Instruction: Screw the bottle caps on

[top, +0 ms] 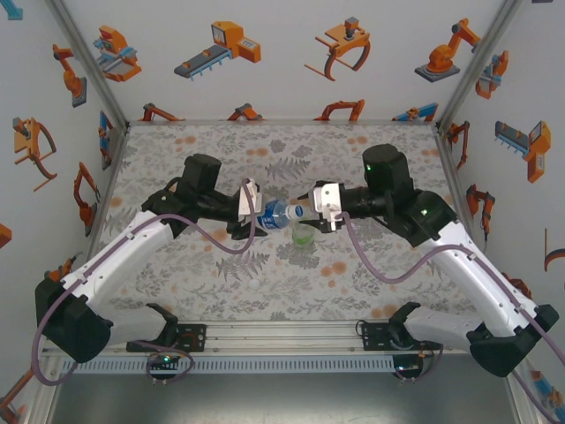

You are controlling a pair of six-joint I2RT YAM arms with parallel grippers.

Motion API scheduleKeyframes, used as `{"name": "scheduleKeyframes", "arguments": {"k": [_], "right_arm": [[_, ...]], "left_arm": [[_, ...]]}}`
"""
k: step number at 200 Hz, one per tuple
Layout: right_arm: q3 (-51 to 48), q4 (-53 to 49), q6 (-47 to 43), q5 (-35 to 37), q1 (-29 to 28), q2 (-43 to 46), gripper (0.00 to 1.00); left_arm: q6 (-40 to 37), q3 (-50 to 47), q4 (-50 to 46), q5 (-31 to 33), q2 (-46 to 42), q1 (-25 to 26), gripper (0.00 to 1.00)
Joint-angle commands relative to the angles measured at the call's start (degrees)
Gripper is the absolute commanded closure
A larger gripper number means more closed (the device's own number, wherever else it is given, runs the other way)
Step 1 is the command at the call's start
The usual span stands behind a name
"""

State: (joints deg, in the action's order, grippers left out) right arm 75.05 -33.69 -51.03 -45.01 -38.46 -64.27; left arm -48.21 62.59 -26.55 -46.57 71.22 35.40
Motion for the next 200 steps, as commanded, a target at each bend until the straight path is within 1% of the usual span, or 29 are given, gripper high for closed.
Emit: {"name": "scheduleKeyframes", "arguments": {"k": [1,36,50,71,87,104,115,126,138,144,145,152,153,155,156,157,174,189,200], "right_arm": [[1.5,0.1,-2.9,-2.8,-0.6,-0.7,0.55],[1.6,0.0,-3.2,-3.4,-0.8,-1.4,0.62],[1.7,-0.4,-3.1,-4.1,-0.9,-1.7,0.67],[1.6,-1.5,-2.4,-4.8,-1.1,-2.0,0.77],[0.9,0.1,3.9,-3.8,-1.2,-2.3,0.88],[-2.0,6.4,17.5,-1.1,-1.1,-1.7,0.93],[-4.8,12.6,28.6,1.7,-1.1,-1.0,1.00],[-7.9,19.0,42.2,7.6,-1.2,-0.3,1.00],[-10.2,22.8,55.6,14.4,-1.1,0.2,1.00],[-11.0,23.6,61.9,17.2,-1.1,0.2,1.00],[-11.2,23.7,64.3,18.1,-1.2,0.2,1.00],[-11.6,24.0,70.2,20.2,-1.1,0.1,1.00],[-11.8,24.2,72.5,20.5,-1.1,0.1,1.00],[-11.9,24.2,73.4,20.8,-1.1,0.0,1.00],[-12.0,24.2,75.6,21.4,-1.1,0.0,1.00],[-12.0,24.2,75.6,21.4,-1.1,0.0,1.00],[-12.6,24.3,91.9,23.7,-1.1,-1.1,1.00],[-12.8,23.1,102.8,24.0,-1.1,-2.3,1.00],[-12.7,21.5,107.7,24.6,-1.1,-3.0,1.00]], "left_arm": [[-1.2,1.9,-0.9,-2.7,-1.1,0.7,0.98],[-1.2,1.9,-0.9,-2.7,-1.0,0.8,0.98],[-1.1,1.9,-0.9,-2.7,-1.0,0.7,0.98],[-1.1,1.9,-0.9,-2.5,-1.0,0.8,0.98],[-0.7,2.1,-0.9,-1.8,-0.9,0.7,0.98],[-0.3,2.1,-0.7,-0.7,-1.0,0.8,0.99],[0.2,1.9,-0.1,0.0,-1.0,0.7,1.00],[0.8,1.9,0.5,0.8,-0.9,0.7,1.00],[1.3,1.7,1.0,1.7,-1.0,0.7,1.00],[1.6,1.6,1.4,2.2,-1.1,0.7,1.00],[1.6,1.6,1.4,2.3,-1.1,0.7,1.00],[1.9,1.3,1.9,2.7,-1.1,0.7,1.00],[2.0,1.3,2.0,2.9,-1.2,0.7,1.00],[2.0,1.2,2.1,3.0,-1.2,0.7,1.00],[2.1,1.2,2.2,3.1,-1.2,0.7,1.00],[2.1,1.2,2.3,3.1,-1.2,0.7,1.00],[2.8,0.9,3.2,4.1,-1.3,0.6,1.00],[3.3,0.9,3.7,4.9,-1.1,0.6,1.00],[3.6,0.8,3.9,5.6,-1.2,0.6,1.00]]}}
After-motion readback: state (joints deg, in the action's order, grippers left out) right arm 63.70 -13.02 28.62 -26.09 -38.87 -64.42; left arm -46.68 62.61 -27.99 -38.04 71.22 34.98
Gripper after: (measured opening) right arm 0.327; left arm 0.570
